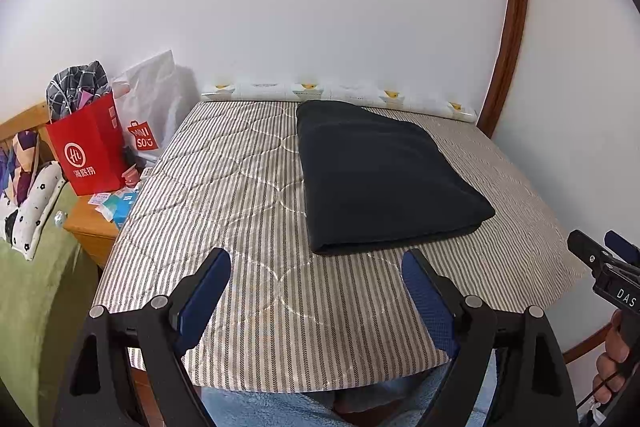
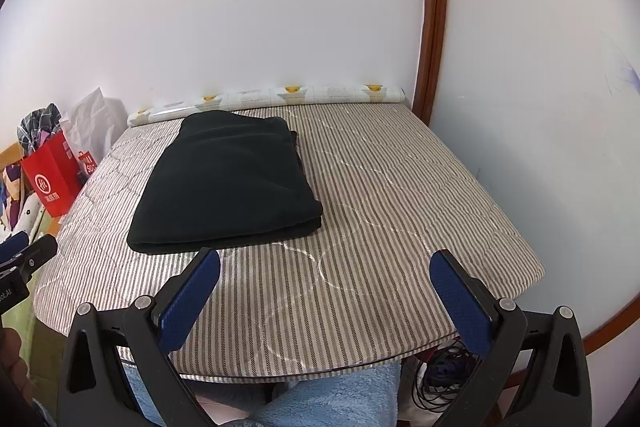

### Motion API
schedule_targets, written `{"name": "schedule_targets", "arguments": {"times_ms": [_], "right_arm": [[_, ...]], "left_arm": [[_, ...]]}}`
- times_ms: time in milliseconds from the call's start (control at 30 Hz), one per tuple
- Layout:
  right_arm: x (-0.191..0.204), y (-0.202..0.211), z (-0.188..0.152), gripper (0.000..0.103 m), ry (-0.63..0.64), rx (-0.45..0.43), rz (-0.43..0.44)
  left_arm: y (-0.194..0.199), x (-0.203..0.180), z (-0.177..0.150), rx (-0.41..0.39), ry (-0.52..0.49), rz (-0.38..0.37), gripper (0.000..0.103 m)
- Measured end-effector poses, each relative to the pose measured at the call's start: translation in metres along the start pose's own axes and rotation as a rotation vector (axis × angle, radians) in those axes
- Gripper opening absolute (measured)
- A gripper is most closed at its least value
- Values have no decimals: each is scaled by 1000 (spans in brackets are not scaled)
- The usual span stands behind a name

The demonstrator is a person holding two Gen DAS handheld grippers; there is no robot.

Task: Fold small clothes

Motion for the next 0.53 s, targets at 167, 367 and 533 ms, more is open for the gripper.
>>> {"name": "schedule_targets", "arguments": {"times_ms": [167, 367, 533], "right_arm": [[0, 0, 0, 103, -1, -1, 0], [1, 1, 1, 103, 1, -1, -1], [1, 1, 0, 103, 0, 0, -1]], "left_arm": [[1, 1, 1, -1, 1, 1, 87], [2, 2, 2, -3, 4, 1, 87], [3, 2, 3, -8, 3, 4, 87]]}}
Point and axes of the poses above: each gripper's, at about its wrist camera, not at the fingertips, and y roughly against the way its jaws point, x to its left, z to its top, the point moved 9 cm from there along -y, roughly the way its jaws point, and after that the axes turned 9 degrees about x, right-handed, at the moved point
